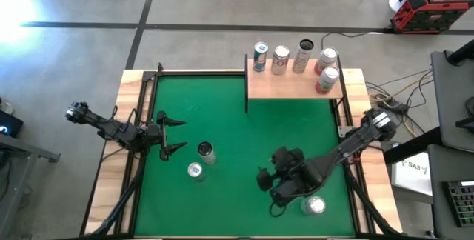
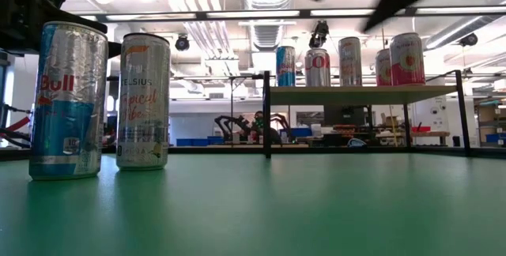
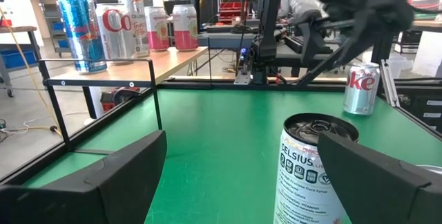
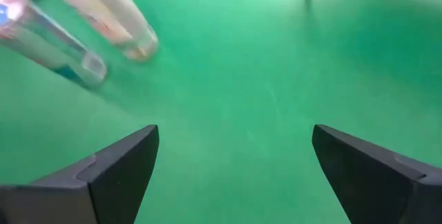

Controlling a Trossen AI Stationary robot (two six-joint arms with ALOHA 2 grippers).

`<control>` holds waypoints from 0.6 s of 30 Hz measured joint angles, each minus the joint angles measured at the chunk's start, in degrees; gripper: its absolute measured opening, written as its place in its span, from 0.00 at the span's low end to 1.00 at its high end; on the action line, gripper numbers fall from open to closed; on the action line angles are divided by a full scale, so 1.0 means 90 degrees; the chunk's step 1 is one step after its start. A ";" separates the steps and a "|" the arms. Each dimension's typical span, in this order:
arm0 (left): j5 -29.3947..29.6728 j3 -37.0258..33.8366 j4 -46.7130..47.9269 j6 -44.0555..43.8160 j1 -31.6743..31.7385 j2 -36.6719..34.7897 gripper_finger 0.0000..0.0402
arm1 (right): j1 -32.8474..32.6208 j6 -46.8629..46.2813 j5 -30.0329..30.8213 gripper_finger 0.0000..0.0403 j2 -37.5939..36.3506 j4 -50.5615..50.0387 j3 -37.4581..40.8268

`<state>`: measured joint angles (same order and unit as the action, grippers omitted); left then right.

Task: Place canned beverage on shelf
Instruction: Put the white-yellow soda can on the shelf aligned with the other white-yellow soda can

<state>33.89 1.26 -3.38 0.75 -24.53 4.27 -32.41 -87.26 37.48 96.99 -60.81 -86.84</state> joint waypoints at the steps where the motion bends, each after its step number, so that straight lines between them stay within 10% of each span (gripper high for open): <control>1: 0.0000 0.0000 -0.0001 0.0000 0.0000 0.0000 0.90 | 0.0018 0.0349 0.0303 0.93 0.0205 0.0013 -0.0187; 18: -0.0001 0.0000 -0.0002 0.0000 0.0000 0.0000 0.90 | 0.0467 0.3362 0.2843 0.93 0.3296 0.0706 -0.3762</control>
<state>33.88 1.26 -3.40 0.75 -24.53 4.27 -28.21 -57.00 63.06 126.65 -54.46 -120.70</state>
